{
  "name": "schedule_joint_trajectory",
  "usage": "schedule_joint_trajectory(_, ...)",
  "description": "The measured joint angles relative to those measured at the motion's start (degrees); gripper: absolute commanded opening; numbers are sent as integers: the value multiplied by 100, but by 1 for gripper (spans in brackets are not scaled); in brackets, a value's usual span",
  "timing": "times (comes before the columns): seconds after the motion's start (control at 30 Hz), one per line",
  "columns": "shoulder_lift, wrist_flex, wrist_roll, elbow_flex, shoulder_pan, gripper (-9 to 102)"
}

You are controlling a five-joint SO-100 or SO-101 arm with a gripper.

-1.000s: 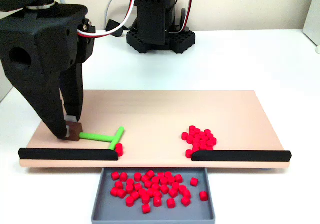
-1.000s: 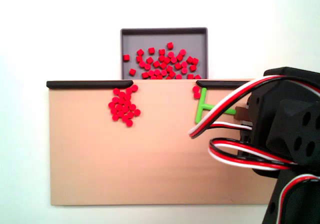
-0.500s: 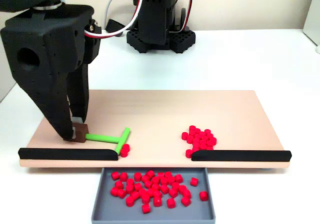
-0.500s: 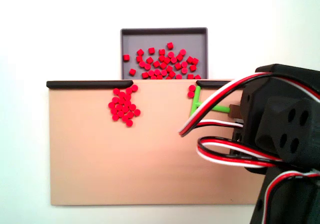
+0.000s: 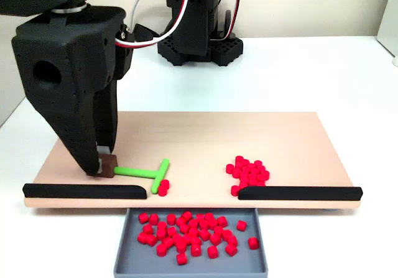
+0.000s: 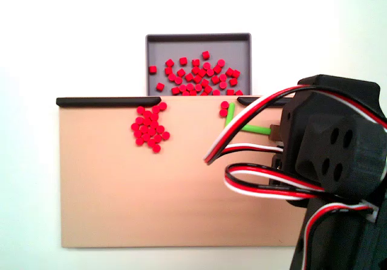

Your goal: Push granules from right to the grey container

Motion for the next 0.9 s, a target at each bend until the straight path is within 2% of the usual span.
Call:
schedule_joint_trajectory(0.23, 0, 0, 53, 0, 0, 0)
schedule_joint_trajectory(0.47, 0, 0, 677, 0, 0, 0)
schedule_joint_trajectory(0.9, 0, -9, 1239, 0, -44, 0)
